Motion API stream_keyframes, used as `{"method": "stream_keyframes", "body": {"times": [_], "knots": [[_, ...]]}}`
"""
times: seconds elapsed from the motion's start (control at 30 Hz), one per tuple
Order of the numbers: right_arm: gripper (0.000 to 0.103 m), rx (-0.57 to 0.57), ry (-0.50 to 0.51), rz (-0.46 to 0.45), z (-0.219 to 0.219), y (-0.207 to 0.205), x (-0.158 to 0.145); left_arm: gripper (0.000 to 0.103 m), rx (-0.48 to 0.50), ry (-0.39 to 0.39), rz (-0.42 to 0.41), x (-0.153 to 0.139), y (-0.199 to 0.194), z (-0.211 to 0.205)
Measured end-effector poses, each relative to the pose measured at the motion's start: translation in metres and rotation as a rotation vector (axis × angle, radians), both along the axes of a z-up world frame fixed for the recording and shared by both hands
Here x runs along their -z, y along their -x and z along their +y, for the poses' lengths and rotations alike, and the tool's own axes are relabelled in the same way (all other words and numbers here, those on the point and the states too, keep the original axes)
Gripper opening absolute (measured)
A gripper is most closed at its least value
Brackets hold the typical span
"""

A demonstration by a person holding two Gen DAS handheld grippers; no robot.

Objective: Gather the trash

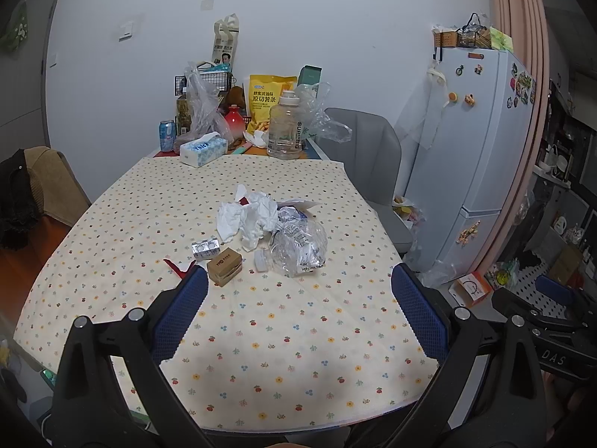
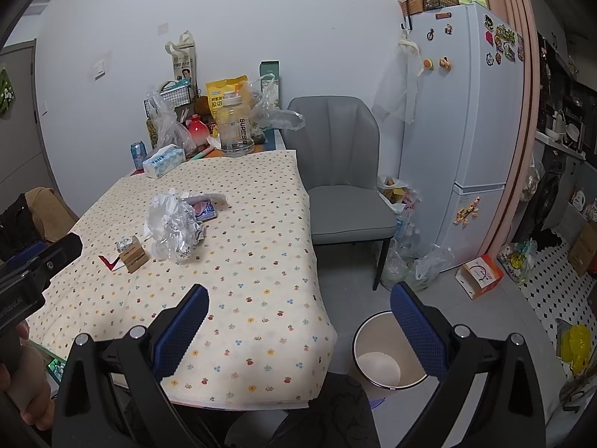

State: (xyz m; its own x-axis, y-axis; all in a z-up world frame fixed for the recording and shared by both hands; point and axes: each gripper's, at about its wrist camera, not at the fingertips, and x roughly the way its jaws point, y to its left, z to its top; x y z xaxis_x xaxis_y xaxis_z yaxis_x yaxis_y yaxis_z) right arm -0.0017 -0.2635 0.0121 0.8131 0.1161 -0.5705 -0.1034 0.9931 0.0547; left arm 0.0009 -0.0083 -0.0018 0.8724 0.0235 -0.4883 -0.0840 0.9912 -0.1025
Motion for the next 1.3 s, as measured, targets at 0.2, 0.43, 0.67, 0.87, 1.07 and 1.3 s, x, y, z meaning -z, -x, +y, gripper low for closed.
{"method": "stream_keyframes", "body": {"times": [0.2, 0.43, 0.67, 0.87, 1.07, 1.3], "knots": [[0.096, 0.004, -0.007, 0.004, -0.001, 0.0, 0.001, 0.098, 0.001, 0.0, 0.001, 0.001, 0.0, 0.001], [0.096, 0.004, -0.008, 0.003, -0.002, 0.0, 0.0, 0.098, 0.001, 0.001, 0.001, 0.001, 0.0, 0.001], [0.096, 0.001, -0.007, 0.005, -0.001, 0.0, 0.0, 0.098, 0.001, 0.002, 0.0, 0.001, 0.0, 0.001], [0.096, 0.002, -0.01, 0.004, -0.001, 0.0, 0.0, 0.098, 0.003, 0.002, 0.001, 0.002, 0.0, 0.0], [0.096, -0.009, -0.011, 0.003, 0.0, -0.003, -0.001, 0.098, 0.009, 0.009, 0.008, 0.005, -0.001, 0.0], [0.096, -0.051, -0.037, 0.013, 0.008, -0.012, 0.001, 0.098, 0.006, 0.031, 0.022, 0.008, -0.006, 0.011]]}}
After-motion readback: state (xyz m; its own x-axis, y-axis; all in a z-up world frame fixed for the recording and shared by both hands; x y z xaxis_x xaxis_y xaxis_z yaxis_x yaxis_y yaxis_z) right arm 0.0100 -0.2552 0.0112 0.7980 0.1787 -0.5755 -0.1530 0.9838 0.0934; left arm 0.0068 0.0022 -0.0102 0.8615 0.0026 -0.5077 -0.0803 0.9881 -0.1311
